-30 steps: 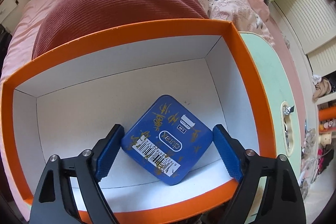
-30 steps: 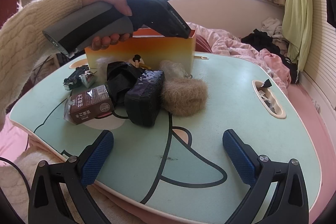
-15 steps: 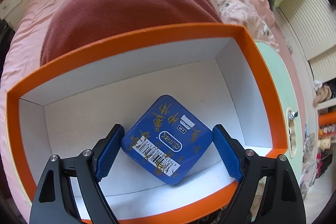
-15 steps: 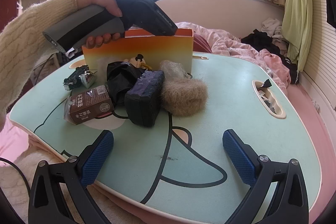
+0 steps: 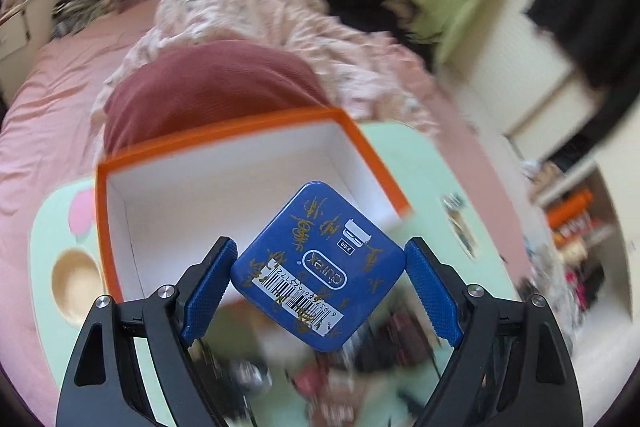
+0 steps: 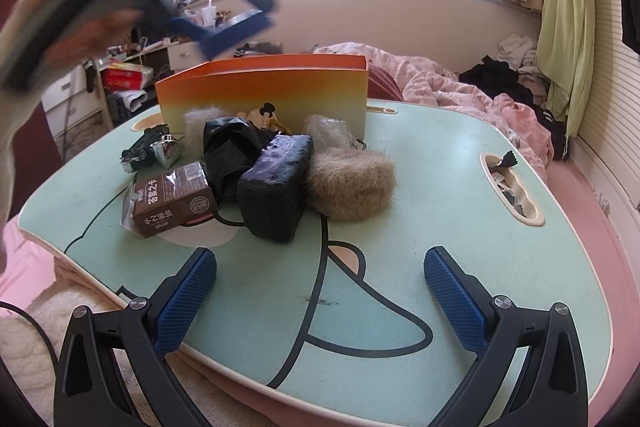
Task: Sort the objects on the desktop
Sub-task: 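Lift the blue tin out and set it on the table, open left gripper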
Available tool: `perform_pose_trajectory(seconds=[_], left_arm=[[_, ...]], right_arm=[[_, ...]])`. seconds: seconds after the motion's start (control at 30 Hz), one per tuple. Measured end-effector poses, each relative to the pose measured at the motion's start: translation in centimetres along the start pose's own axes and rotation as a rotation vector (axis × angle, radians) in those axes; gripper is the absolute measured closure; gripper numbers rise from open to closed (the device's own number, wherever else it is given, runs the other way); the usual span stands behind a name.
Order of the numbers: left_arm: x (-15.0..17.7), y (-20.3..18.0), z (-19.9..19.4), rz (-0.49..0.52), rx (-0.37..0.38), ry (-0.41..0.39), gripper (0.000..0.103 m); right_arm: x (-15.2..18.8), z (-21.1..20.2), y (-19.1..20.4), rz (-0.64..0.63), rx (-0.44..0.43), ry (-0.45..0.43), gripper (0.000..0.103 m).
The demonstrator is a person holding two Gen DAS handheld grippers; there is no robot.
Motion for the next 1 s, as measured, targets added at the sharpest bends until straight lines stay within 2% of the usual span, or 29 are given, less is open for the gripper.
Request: perform_pose_trajectory(seconds=[0.07,0.23,0.33,0.4,0.57,0.67,0.8,0.87,1.0], left_arm=[[3.6,0.7,-1.3,0.032,0.025,-0.009,0.018],[9.7,3.5,-1.6,0.022,0.014,-0.008,0.018],[10.6,4.7,-0.1,0.008,-0.030,-0.013,0.018],[10.6,5.0,0.3,0.009,-0.059,-0.061,0.018],[9.6,4.3,-2.4,0.005,-0.007,-0.231,0.017],[10.1,4.6,-4.0,0.034,-0.044,-0.275,0.016],[12.2,6.7,-5.2,0.056,-0.157,-0.301,0.016],[13.7,8.2,-5.6,0.090,-0.208,-0.278,0.016],[16.9,9.6,-6.0,0.172,-0.261,-0.247,0.016]], right_arm=[[0.0,0.0,0.0,0.000,0.000,0.000,0.000],[0.0,0.0,-0.1,0.000,0.001,0.000,0.000],[-0.1,-0.1,-0.3,0.000,0.001,0.001,0.000],[-0.1,-0.2,-0.3,0.000,0.001,0.000,0.000],[-0.3,-0.3,-0.4,-0.003,0.005,-0.001,0.000],[-0.3,-0.3,-0.3,-0.002,0.004,-0.001,0.000],[-0.4,-0.3,-0.4,0.000,0.005,0.003,0.000],[-0.5,-0.3,-0.5,0.002,0.007,0.007,0.000],[-0.6,-0.2,-0.4,0.005,0.014,0.016,0.000]])
Point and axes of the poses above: each gripper's, at about its wrist camera, not at the fingertips, and z roughly the way its jaws point, y to its left, x to its underside, the point moved 7 cm from there along z, roughly the way its jaws point, and after that the axes turned 10 degrees about -z, right-handed, at the moved point
